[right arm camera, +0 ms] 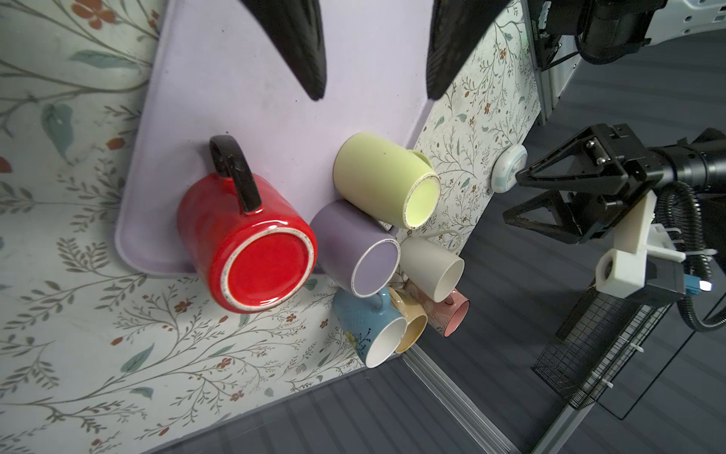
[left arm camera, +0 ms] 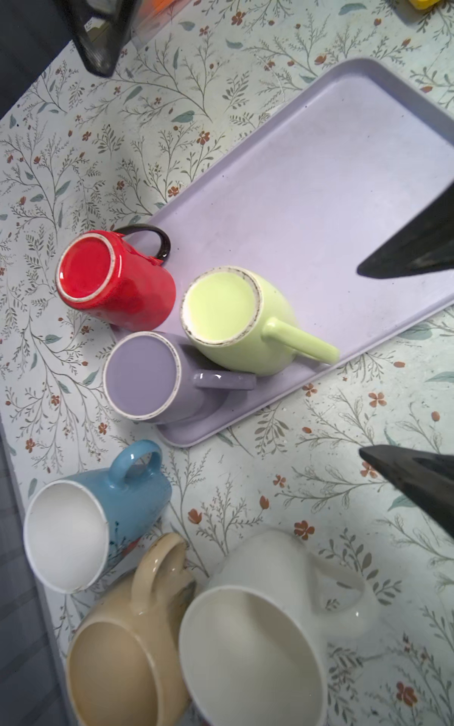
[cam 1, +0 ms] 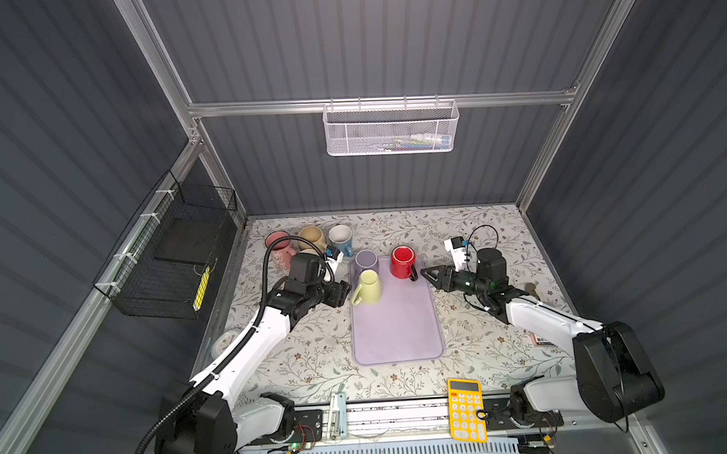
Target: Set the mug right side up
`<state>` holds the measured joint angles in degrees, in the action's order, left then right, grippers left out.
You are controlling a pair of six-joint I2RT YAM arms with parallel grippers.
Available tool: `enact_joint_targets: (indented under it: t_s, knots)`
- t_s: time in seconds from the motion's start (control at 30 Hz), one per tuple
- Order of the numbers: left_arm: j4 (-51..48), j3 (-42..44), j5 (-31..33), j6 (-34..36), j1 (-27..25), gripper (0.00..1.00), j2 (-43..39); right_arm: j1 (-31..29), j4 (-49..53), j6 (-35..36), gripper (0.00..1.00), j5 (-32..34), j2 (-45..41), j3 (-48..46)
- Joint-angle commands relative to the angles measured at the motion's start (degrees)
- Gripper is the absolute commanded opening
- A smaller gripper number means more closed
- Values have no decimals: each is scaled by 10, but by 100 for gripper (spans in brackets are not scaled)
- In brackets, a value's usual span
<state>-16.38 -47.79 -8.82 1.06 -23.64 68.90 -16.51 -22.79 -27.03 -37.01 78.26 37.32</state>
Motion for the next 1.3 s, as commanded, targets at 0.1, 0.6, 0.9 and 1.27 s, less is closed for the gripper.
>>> enact_joint_targets:
  t_s: [0.1,0.6,0.9,1.27]
  knots:
    - [130,78,16,-70,-8,65,9,3,28,16,44,-6,-4,17]
    - [217,81,-24,-40,-9,64,150,3,45,17,42,11,-8,15]
    - [247,86,-62,-55,-13,49,181,3,49,14,40,10,14,33]
    - [255,102,-46,-67,-37,38,183,3,39,9,39,12,27,32]
